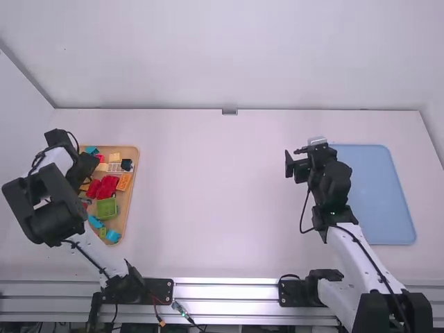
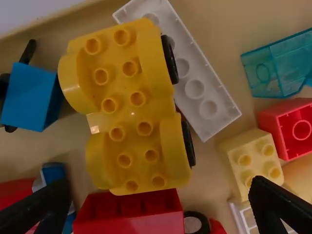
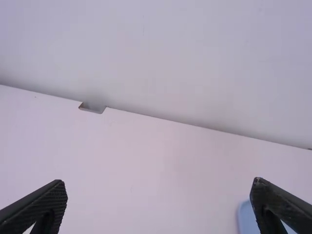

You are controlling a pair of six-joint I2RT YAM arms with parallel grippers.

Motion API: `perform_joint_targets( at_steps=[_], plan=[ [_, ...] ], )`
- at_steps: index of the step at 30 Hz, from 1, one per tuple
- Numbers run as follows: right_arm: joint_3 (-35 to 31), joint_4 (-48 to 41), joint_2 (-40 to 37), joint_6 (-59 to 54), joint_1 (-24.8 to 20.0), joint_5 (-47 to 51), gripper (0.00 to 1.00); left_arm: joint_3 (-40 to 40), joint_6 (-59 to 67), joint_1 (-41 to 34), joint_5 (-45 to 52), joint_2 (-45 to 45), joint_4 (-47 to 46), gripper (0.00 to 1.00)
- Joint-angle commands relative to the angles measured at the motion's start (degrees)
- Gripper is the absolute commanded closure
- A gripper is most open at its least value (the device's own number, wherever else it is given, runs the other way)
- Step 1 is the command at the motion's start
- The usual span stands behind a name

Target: Assemble lego blocks to make yellow taxi

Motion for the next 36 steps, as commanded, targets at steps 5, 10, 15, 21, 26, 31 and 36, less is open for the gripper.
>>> perform_joint_targets(
  at_steps=[5,10,15,21,26,31,36],
  plan=[
    [2.0,-0.4,0.3,-0.1,0.4,-0.2,0.01,-2.1,-3.3,0.9,-4.1,0.7,0.5,0.06],
    [2.0,-0.4,0.3,-0.1,0.4,-0.3,0.01,-3.9,-3.3,1.5,-3.3,0.7,3.2,0.10],
    [2.0,-0.7,0.3,-0.1,0.4,-0.1,0.01,-5.2,-3.3,1.5,-3.3,0.7,5.7,0.11],
    [2.0,-0.8,0.3,-0.1,0.4,-0.3,0.01,-8.3,-3.3,1.5,-3.2,0.7,11.1,0.12],
    [2.0,-0.9,0.3,-0.1,0.4,-0.3,0.01,-10.0,-3.3,1.5,-3.3,0.7,13.6,0.13],
    [2.0,-0.9,0.3,-0.1,0.4,-0.3,0.01,-11.5,-3.3,1.5,-3.3,0.7,16.6,0.19],
    [2.0,-0.9,0.3,-0.1,0.4,-0.3,0.01,-11.5,-3.3,1.5,-2.8,0.7,16.7,0.37]
  ],
)
